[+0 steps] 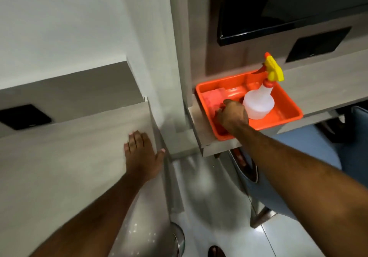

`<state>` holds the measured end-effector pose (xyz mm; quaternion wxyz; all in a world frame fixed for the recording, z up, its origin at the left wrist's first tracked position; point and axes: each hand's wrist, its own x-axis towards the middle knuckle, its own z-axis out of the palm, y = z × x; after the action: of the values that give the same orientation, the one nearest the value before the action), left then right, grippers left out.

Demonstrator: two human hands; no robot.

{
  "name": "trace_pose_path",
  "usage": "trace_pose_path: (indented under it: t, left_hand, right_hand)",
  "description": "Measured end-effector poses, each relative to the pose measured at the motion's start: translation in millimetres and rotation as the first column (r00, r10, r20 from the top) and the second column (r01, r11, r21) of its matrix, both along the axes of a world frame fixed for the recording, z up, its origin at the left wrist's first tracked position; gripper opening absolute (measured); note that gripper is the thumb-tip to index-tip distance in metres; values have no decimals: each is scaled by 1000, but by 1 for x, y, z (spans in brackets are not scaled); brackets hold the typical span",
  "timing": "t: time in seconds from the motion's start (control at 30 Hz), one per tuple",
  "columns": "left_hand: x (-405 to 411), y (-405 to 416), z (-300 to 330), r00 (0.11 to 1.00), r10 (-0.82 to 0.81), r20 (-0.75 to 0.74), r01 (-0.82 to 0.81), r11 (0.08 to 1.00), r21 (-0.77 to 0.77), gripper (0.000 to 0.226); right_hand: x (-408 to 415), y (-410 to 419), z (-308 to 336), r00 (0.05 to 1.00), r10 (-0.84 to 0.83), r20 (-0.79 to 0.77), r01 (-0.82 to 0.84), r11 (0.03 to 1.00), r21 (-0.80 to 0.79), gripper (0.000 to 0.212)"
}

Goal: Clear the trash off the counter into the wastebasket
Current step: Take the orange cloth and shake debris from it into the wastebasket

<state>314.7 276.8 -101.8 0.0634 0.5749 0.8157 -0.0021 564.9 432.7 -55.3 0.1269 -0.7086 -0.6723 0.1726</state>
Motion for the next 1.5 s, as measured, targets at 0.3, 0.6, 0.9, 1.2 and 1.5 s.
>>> trace_pose_path:
  t: [0.3,0.6,0.9,1.2,1.5]
  left_hand:
    - [-8,5,-18,1000,6,-10,-5,998,59,86]
    - [41,-40,37,835,-50,548,-222,881,418,70]
    - [124,-327,-87,815,-347,465,13,812,583,25]
    - [37,-359,-356,321,864,388,-773,476,-419,60]
    - [23,-356,-370,-341,703,624,-720,231,-654,32]
  right_hand:
    - [-24,42,-31,884,238,403,-256,967,-9,29]
    - [-22,-111,43,960,119,-255,40,840,541,22]
    - [-36,-375,-188,686,-397,-610,262,917,-302,25]
    - [-79,-427,-414,888,-254,-382,46,878,-477,28]
    - [-82,-417,-398,756,-354,-551,-65,796,-601,27]
